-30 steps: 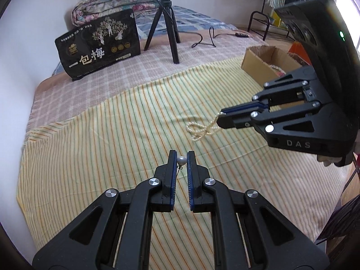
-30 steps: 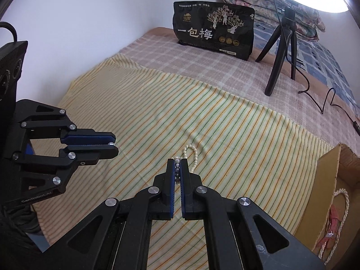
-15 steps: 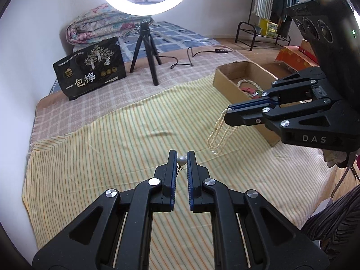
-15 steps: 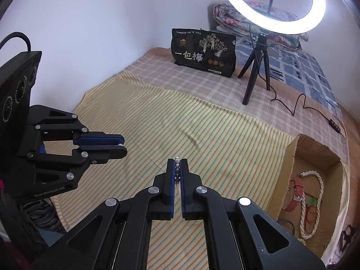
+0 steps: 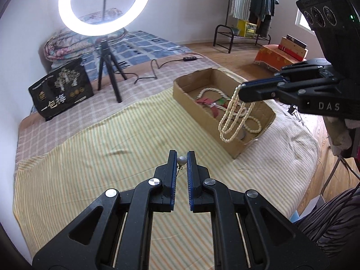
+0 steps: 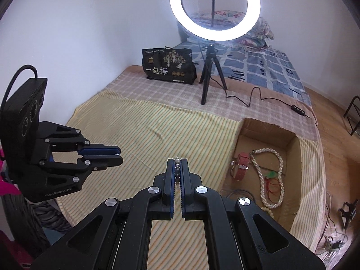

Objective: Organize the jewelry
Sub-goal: 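Lift the pearl necklace with both tools and lower it into the box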

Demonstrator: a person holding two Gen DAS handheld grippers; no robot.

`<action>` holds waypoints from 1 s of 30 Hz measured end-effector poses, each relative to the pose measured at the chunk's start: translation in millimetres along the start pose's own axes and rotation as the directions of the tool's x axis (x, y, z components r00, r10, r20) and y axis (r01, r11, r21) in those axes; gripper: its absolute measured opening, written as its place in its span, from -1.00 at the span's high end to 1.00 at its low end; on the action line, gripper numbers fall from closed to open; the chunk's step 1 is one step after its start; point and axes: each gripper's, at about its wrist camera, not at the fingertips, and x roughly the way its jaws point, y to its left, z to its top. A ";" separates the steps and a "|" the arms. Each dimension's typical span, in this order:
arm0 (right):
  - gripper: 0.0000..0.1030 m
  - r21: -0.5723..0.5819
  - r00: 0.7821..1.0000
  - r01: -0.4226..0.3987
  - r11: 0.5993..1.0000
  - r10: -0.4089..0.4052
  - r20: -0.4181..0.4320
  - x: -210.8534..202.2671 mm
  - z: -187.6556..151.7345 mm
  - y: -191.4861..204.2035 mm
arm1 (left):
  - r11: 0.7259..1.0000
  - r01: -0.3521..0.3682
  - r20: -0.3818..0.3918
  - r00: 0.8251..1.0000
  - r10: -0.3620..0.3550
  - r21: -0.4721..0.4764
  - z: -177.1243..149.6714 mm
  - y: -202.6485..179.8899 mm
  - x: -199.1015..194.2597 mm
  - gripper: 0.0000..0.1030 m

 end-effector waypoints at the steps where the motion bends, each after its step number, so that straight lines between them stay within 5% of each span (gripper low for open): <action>1: 0.95 0.008 1.000 0.009 1.000 -0.009 0.005 -4.4 -1.3 -5.7 | 1.000 0.007 0.001 1.000 -0.007 0.006 2.0 -5.7 1.8 0.87; 16: 0.95 0.092 0.995 0.095 0.991 -0.098 0.026 -34.8 -36.5 -69.1 | 0.997 0.068 0.015 0.998 -0.068 0.039 58.0 -48.2 52.5 0.87; 30: 0.95 0.132 0.996 0.093 0.987 -0.094 -0.004 -18.8 -58.9 -102.9 | 0.998 0.038 0.004 0.999 -0.039 0.044 115.1 -51.4 130.0 0.87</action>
